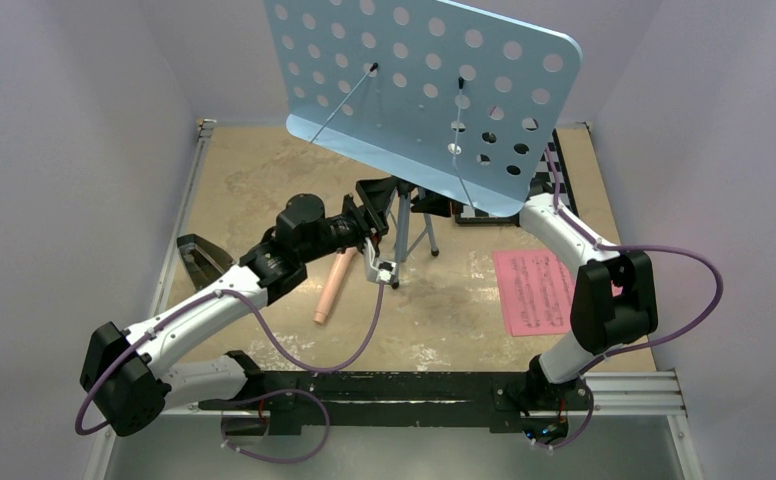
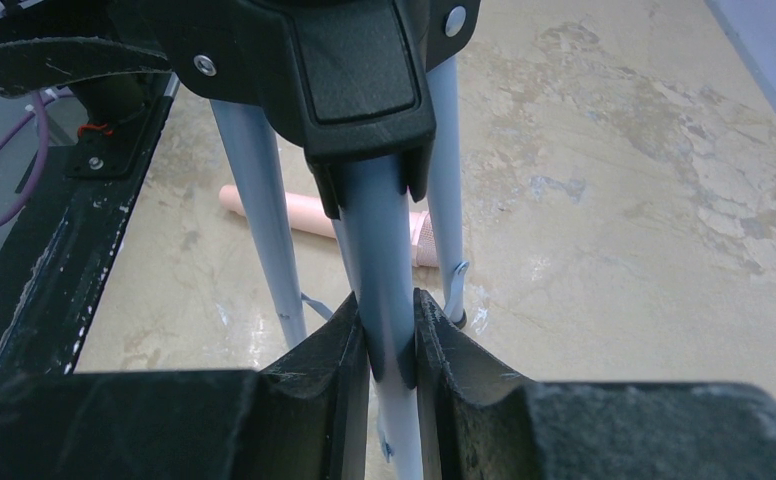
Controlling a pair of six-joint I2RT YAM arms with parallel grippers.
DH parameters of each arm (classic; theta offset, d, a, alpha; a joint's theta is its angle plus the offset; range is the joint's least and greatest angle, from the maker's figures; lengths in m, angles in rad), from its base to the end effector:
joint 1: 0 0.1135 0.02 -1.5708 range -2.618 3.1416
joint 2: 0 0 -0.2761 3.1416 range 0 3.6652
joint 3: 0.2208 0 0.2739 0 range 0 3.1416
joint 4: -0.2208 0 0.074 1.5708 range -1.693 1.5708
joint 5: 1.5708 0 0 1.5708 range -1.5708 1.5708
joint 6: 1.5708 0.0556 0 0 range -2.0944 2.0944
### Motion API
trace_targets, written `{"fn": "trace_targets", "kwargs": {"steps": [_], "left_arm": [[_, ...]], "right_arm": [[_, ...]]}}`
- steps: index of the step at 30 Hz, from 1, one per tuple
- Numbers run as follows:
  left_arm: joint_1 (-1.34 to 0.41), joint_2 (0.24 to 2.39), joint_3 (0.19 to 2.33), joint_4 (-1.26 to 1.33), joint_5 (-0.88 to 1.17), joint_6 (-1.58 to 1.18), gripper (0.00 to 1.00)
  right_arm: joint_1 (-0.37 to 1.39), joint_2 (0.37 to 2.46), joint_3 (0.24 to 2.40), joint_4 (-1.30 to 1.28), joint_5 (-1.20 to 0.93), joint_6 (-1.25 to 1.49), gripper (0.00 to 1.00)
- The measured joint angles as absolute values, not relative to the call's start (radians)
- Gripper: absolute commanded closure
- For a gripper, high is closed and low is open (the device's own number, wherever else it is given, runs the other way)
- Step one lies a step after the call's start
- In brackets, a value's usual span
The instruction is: Pack up the instrument practice props
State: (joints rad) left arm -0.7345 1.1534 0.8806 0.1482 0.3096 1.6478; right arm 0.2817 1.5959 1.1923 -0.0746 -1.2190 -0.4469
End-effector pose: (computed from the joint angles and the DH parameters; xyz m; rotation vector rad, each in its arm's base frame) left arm 0.2169 -0.2187 0.3359 1.6571 0.4104 0.4213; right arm 0.3495 0.1555 0.2969 -1.2956 1.3476 1.1110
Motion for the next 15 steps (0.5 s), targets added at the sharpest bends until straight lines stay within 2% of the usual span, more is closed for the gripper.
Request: {"fn": "trace_targets", "kwargs": {"steps": [3,5,15], "left_arm": [[-0.735,1.159,0.896,0.137,0.304,1.654,0.53],[-0.735,1.171,0.918,0.118,0.286,1.663,0.56],[-0.736,1.198,0.963,0.014,0.215,1.668,0.56]], "right_arm": [[0.282,1.596,1.193,-0.078,-1.219,-0.450,1.00],[0.282,1.596,1.193,-0.079,-1.219,-0.451,1.00],[0.282,1.596,1.196,-0.088,-1.219,-0.458,1.00]]}}
